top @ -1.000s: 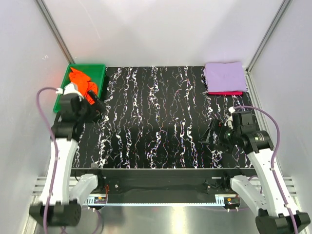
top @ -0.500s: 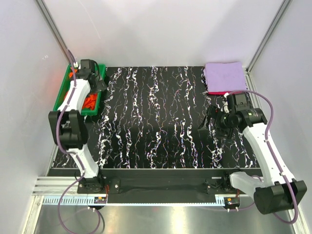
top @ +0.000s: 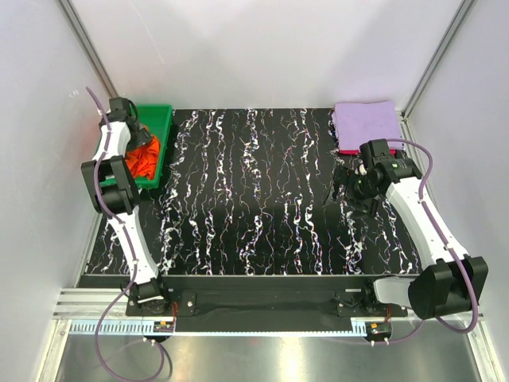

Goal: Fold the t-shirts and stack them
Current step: Grab the tshirt from the pile

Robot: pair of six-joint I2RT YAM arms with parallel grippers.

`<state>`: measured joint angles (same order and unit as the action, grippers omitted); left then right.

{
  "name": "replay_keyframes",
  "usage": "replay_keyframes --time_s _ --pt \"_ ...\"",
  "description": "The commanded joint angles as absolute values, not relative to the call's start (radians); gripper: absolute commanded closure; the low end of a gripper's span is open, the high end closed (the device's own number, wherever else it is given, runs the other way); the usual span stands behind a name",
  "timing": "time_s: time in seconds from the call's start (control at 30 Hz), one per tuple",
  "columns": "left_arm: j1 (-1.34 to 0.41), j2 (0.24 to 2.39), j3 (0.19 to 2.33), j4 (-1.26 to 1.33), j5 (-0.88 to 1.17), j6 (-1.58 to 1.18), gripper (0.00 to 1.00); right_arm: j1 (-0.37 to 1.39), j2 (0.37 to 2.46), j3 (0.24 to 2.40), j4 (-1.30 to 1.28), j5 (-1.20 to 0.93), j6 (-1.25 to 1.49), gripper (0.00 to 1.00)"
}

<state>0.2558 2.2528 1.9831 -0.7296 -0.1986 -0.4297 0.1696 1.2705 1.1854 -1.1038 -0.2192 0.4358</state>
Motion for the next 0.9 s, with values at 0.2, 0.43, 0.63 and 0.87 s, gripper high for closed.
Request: replay_keyframes --time_s 0.2,0.43,0.63,0.87 --pt "0.288 2.391 2.152 -0.667 -0.075 -0.457 0.44 0.175 1.298 1.221 -1.103 -0.184 0.445 0.00" --pt "0.295 2.372 2.275 -0.698 -0.051 -0.410 1.00 0.175 1.279 1.204 -1.094 -0.195 0.448 0.00" --pt "0.259 2.140 2.217 -0.687 -0.038 -0.434 1.00 0.175 1.261 1.197 -1.080 -0.227 0.430 0.00" --pt "0.232 1.922 2.138 -0.716 -0.141 -0.411 1.00 0.175 1.223 1.200 -1.069 -0.273 0.408 0.00"
